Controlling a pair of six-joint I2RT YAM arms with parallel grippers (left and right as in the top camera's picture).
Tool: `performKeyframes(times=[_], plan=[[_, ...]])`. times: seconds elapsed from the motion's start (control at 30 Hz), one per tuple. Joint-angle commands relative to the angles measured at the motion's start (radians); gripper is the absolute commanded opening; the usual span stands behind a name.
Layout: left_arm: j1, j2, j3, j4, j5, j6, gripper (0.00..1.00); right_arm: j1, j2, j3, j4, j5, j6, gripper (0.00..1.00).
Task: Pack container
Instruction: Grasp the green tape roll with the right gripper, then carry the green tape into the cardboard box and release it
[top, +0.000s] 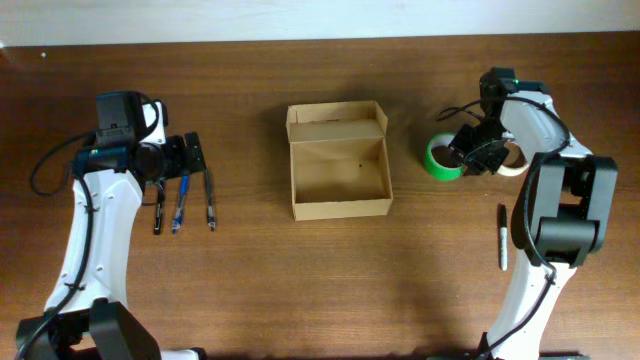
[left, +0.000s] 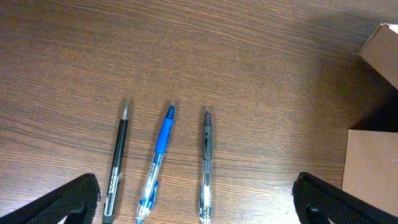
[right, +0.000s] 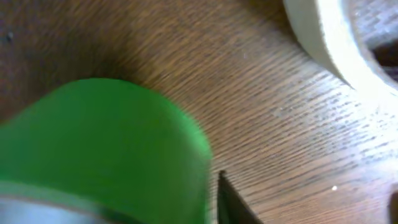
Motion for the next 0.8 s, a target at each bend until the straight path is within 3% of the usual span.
performKeyframes(times=[0.0,0.37,0.53,0.77], plan=[[0.003,0.006,0.018,0.0,-0.014,0.016,0.99,0.006,-0.009,0.025,-0.008,-0.008,0.0,0.08],[0.003,0.006,0.018,0.0,-0.014,0.016,0.99,0.074,-0.376,0.236,-0.076,-0.003,-0.141,0.04],[0.003,0.006,0.018,0.0,-0.014,0.016,0.99,0.294,-0.527,0.298,-0.093,0.013,-0.309,0.04],[0.003,0.006,0.018,0.0,-0.014,0.016,0.99,0.56,-0.445,0.296,-0.158,0.199,-0.383,0.04]])
